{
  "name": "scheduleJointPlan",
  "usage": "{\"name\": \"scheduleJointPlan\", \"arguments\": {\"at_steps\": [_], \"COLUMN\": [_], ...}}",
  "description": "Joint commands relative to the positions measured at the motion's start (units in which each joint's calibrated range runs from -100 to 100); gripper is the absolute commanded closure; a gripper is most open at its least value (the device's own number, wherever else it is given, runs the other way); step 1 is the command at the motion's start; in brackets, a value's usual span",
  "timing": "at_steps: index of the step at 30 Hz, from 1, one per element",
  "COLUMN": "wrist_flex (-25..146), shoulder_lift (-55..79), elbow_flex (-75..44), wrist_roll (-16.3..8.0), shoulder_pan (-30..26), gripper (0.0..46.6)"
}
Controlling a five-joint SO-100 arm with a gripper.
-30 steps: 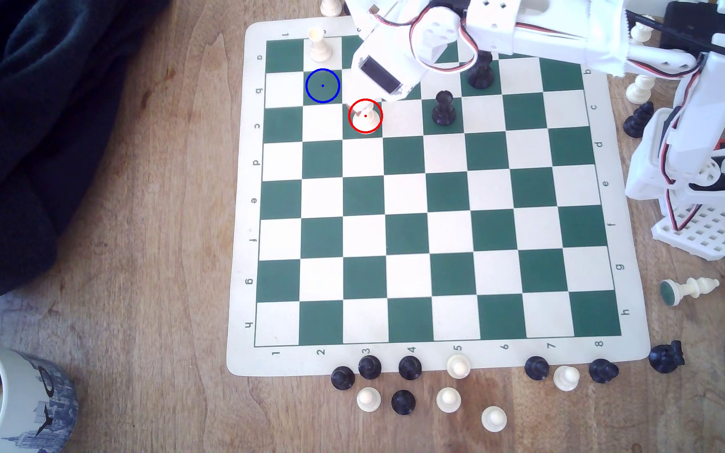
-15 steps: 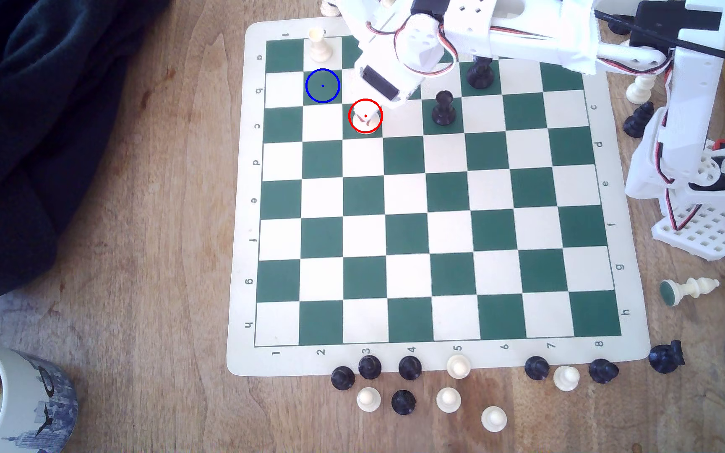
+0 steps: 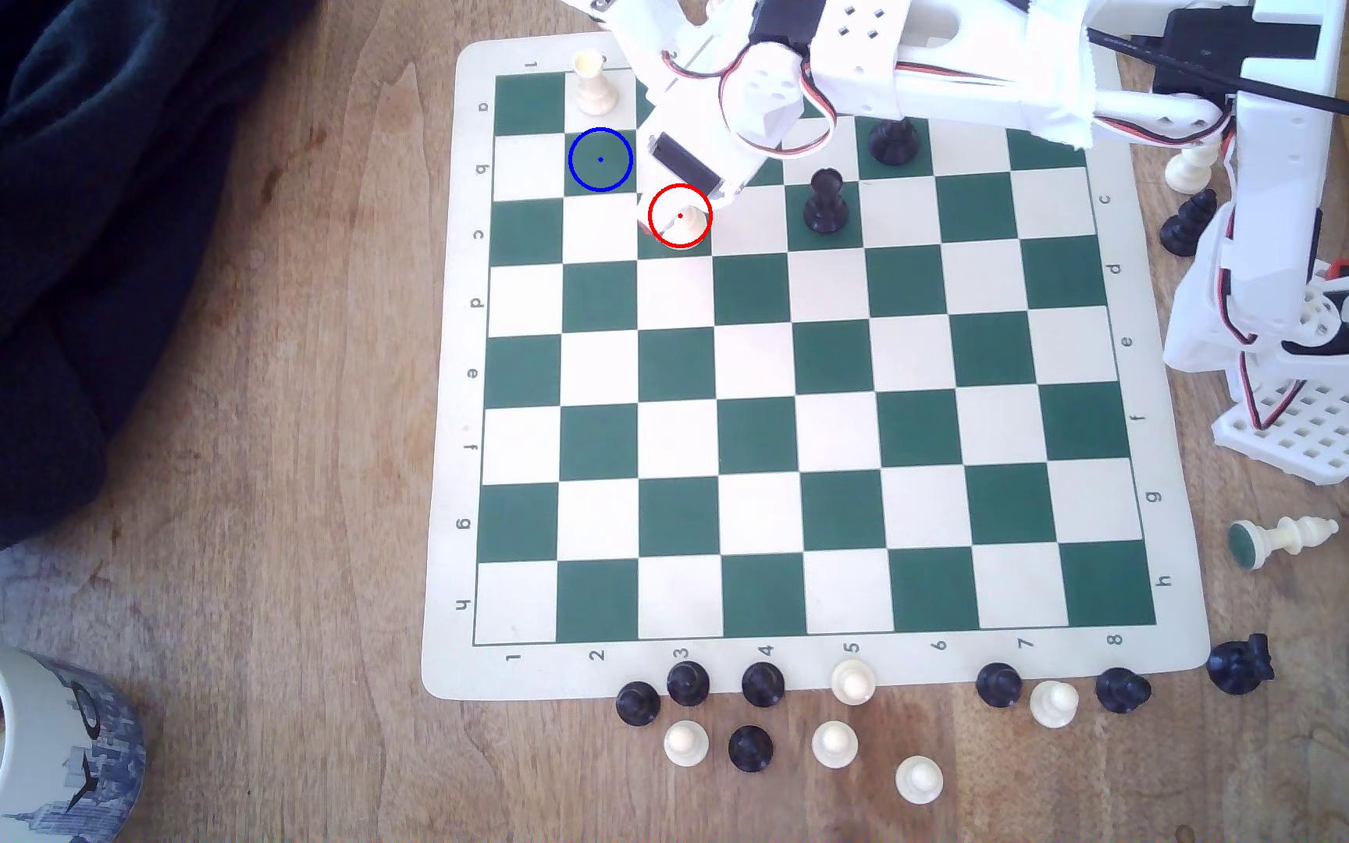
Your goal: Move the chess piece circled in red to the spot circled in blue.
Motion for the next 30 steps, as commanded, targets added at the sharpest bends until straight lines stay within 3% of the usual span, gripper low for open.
{"name": "scheduleJointPlan", "arguments": {"at_steps": [1, 8, 16, 23, 30], "wrist_flex": [-1.77, -1.93, -1.85, -1.20, -0.30], "shoulder_lift": [-1.41, -1.33, -1.33, -1.24, -0.82], "elbow_flex": [-5.40, -6.21, -6.30, -5.85, -5.76], "wrist_roll": [0.00, 0.00, -0.05, -0.05, 0.10], "shoulder_pan": [-0.44, -0.44, -0.59, -0.51, -0.59], "gripper": [30.7, 31.6, 36.5, 30.6, 29.9]}}
